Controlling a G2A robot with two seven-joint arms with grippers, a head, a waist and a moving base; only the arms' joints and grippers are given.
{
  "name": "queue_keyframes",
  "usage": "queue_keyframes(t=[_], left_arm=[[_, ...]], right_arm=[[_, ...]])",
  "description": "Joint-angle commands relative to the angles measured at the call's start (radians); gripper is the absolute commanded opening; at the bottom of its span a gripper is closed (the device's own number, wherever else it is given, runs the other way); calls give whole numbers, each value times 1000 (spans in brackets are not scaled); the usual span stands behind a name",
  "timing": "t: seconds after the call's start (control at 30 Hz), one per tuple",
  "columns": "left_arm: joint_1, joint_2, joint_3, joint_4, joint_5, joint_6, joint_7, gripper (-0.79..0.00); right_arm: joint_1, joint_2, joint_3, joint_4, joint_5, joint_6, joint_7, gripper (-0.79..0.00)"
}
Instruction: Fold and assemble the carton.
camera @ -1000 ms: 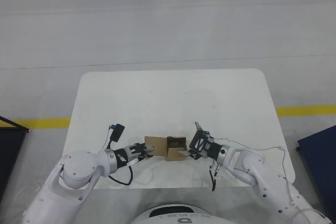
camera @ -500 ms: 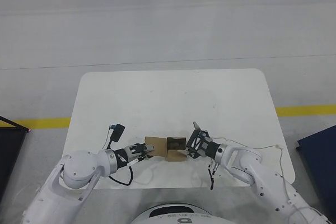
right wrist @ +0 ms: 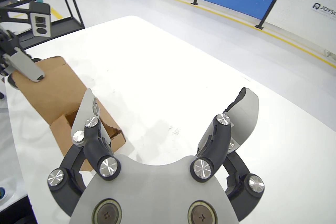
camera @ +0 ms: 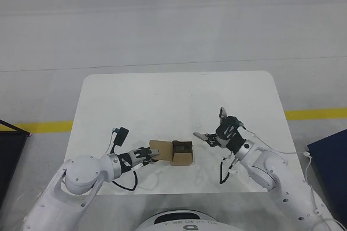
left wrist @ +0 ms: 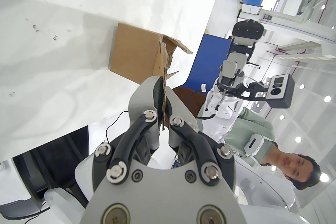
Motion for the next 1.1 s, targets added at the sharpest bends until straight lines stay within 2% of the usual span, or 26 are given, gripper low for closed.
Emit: queue_keyframes(t=[0.0, 0.4, 1.07], left_arm=[[-2, 1, 2, 0, 0, 0, -1, -785], [-11, 5, 6, 2, -9, 9, 9, -785], [-23, 10, 17, 11, -22, 6, 20, -785]], right_arm=[[20, -4, -12, 25, -11, 1, 27, 0], [134, -36, -149, 114, -92, -38, 96, 0], [146, -54, -176, 164, -139, -58, 107, 0]])
